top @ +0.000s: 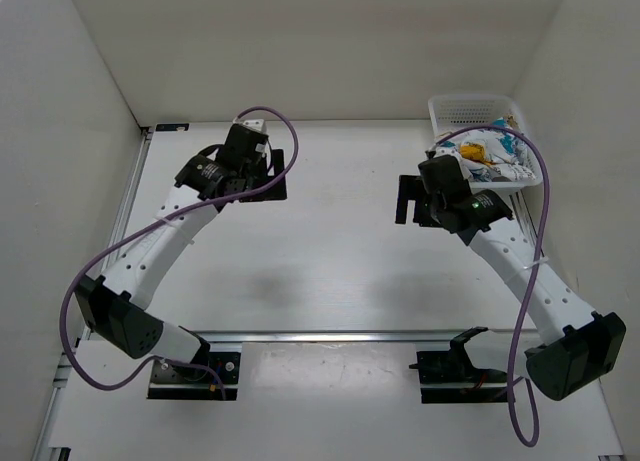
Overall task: Fold and stack the shorts
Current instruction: Grab the shorts from the pile
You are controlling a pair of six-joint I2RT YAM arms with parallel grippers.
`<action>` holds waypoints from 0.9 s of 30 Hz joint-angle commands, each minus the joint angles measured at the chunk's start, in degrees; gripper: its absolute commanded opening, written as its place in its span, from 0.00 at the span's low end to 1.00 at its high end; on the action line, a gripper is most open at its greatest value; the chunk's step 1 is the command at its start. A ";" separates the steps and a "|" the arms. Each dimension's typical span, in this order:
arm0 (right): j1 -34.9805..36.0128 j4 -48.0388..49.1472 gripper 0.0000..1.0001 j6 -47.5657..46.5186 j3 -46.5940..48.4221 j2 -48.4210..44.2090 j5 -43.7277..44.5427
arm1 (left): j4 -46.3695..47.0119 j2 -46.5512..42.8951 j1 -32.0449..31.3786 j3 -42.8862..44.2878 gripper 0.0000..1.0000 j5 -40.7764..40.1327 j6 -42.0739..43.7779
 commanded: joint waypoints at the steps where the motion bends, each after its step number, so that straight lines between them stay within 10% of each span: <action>1: -0.17 -0.29 1.00 2.23 2.90 -0.48 2.28 | -0.11 -4.38 0.77 -0.18 1.00 -3.69 -1.67; 9: -0.17 -0.90 1.00 3.90 2.37 -1.01 5.18 | -0.11 -9.20 0.77 -2.72 1.00 -8.78 -5.28; 15: -13.15 -0.29 1.00 0.22 9.47 3.02 4.94 | 1.73 -11.94 0.77 -7.47 1.00 -13.00 -7.22; 27: -29.44 -1.52 1.00 0.82 39.18 34.73 -12.19 | 0.68 -10.89 0.77 -8.00 1.00 -9.93 -6.60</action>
